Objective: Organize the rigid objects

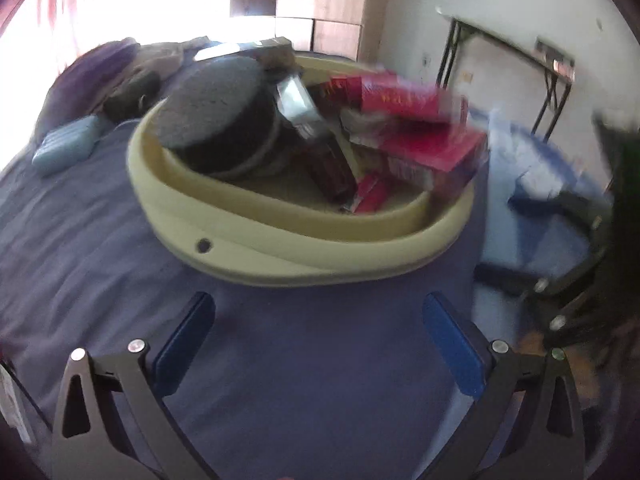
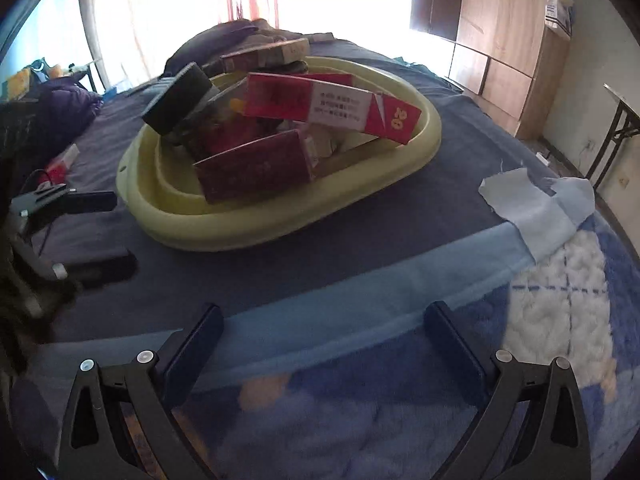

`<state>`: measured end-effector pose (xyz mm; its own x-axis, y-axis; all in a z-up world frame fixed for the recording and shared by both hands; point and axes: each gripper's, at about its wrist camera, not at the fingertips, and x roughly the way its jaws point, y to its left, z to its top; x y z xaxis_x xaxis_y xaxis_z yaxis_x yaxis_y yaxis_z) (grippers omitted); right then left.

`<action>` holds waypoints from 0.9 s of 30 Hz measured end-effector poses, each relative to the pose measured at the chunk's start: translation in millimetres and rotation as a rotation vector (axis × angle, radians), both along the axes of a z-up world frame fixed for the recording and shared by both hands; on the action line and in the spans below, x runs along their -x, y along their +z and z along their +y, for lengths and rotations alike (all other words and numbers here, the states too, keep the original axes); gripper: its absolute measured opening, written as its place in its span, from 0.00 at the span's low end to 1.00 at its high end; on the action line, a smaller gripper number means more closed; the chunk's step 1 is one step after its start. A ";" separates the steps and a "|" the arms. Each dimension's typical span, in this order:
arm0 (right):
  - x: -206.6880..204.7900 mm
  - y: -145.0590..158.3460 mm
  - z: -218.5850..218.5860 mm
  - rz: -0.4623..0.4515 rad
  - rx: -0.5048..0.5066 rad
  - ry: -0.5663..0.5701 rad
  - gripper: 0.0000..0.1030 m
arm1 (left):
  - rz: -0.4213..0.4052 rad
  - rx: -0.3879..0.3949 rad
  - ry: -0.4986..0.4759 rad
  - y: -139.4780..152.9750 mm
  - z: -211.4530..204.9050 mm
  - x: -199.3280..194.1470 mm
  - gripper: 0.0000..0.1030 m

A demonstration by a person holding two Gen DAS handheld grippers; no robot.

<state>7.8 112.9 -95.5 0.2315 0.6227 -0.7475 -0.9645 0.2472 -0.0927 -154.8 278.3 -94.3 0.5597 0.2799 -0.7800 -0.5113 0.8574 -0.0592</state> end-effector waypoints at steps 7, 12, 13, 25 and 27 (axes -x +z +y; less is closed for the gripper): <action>7.7 -7.8 29.0 -0.067 0.027 -0.025 1.00 | 0.052 -0.035 0.031 -6.6 3.3 -13.3 1.00; 5.7 -12.0 37.0 -0.057 0.026 -0.028 1.00 | 0.053 -0.037 0.042 -7.2 6.1 -18.1 1.00; 6.0 -11.9 35.8 -0.058 0.025 -0.028 1.00 | 0.052 -0.035 0.041 -7.8 7.0 -19.5 1.00; 10.7 -8.9 23.7 -0.090 0.036 -0.028 1.00 | 0.051 -0.022 0.038 -8.3 6.5 -16.7 1.00; 10.6 -8.8 23.8 -0.089 0.036 -0.028 1.00 | 0.051 -0.022 0.038 -8.0 6.6 -17.0 1.00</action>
